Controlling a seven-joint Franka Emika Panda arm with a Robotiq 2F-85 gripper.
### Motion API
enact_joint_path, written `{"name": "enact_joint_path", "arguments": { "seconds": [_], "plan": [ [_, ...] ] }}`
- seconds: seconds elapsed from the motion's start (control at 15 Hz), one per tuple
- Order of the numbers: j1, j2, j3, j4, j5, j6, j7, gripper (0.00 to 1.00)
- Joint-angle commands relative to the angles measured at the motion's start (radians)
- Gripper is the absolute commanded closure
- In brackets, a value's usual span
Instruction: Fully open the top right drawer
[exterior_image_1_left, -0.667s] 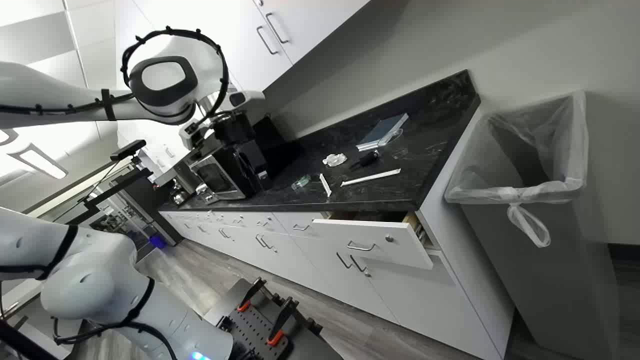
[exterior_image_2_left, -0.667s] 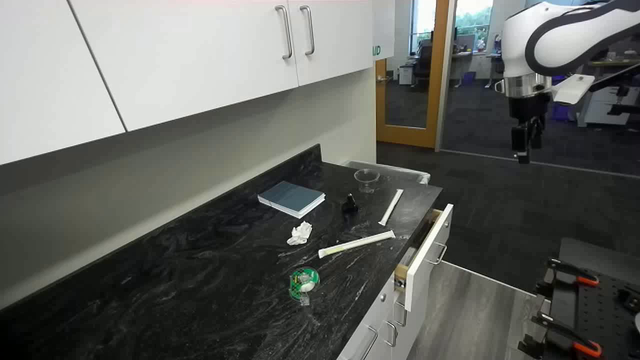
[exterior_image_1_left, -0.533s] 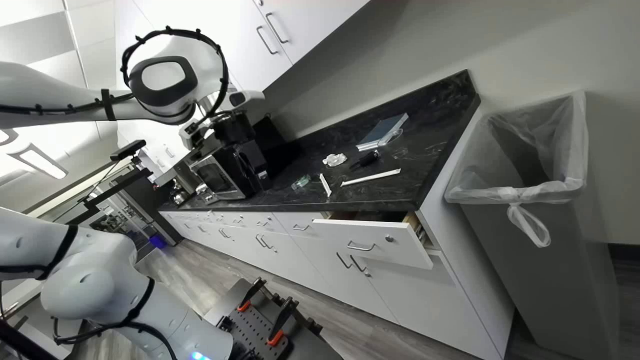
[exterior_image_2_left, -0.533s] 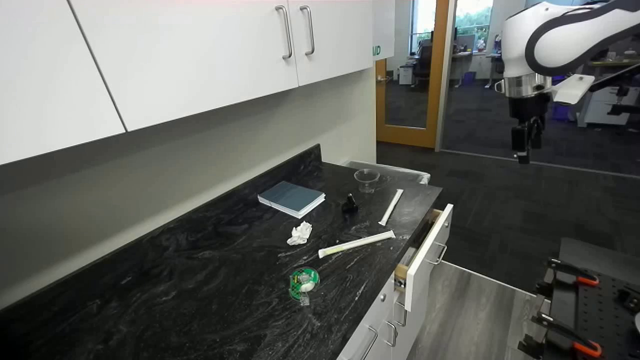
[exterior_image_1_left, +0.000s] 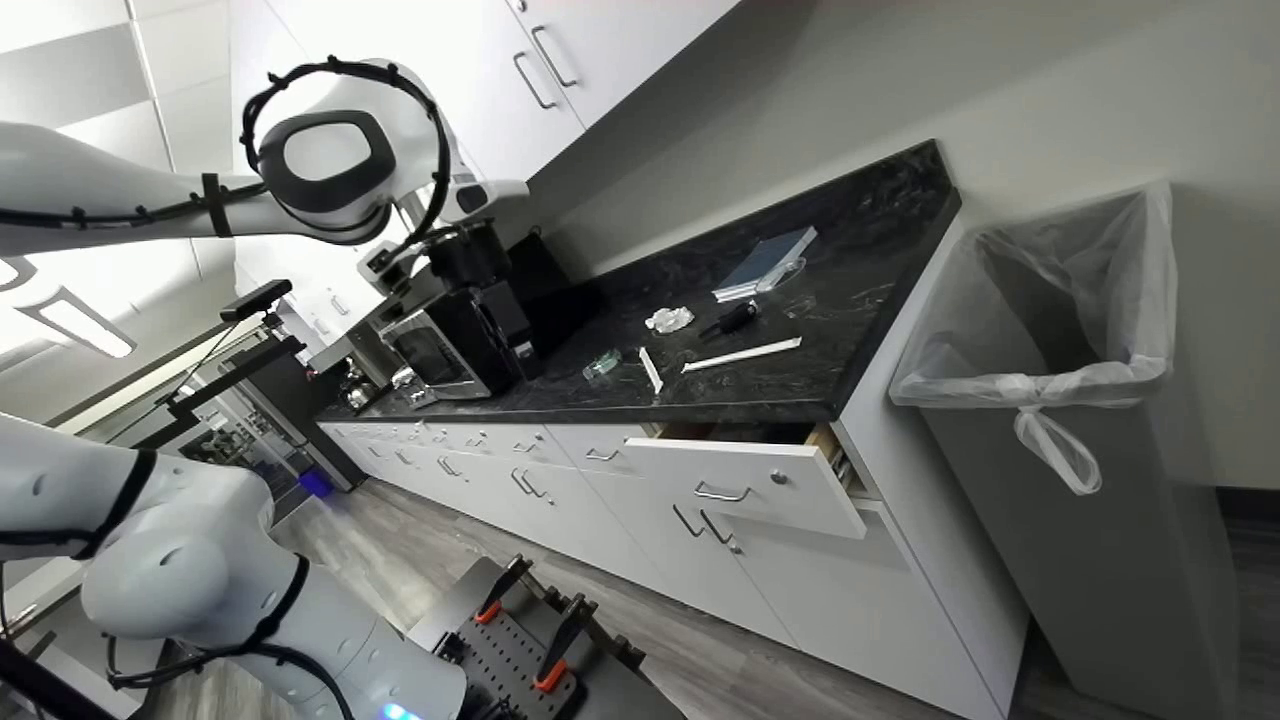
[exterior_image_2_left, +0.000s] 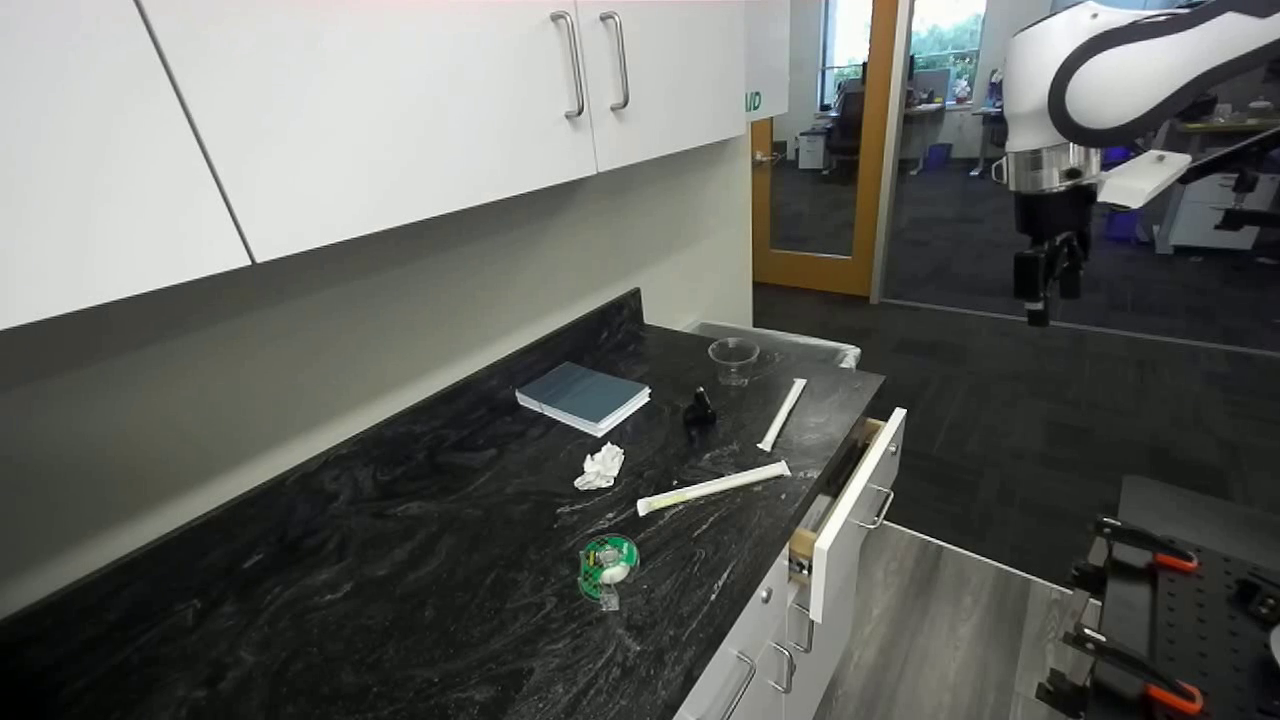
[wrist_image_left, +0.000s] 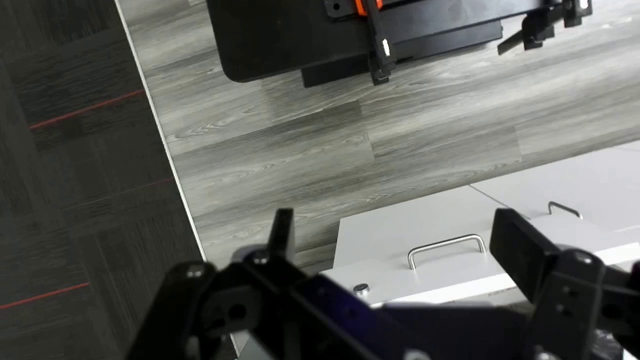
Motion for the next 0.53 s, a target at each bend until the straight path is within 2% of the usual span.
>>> {"name": "enact_joint_path", "arguments": {
  "seconds": [0.0,0.27,0.47],
  "plan": [
    [-0.022,0.057,-0.016,0.024,0.074,0.042,0.127,0.00],
    [-0.044,0.116,-0.040,-0.048,0.166,0.209,0.246,0.00],
    [-0.042,0.166,-0.043,-0.150,0.274,0.423,0.315,0.00]
  ]
}}
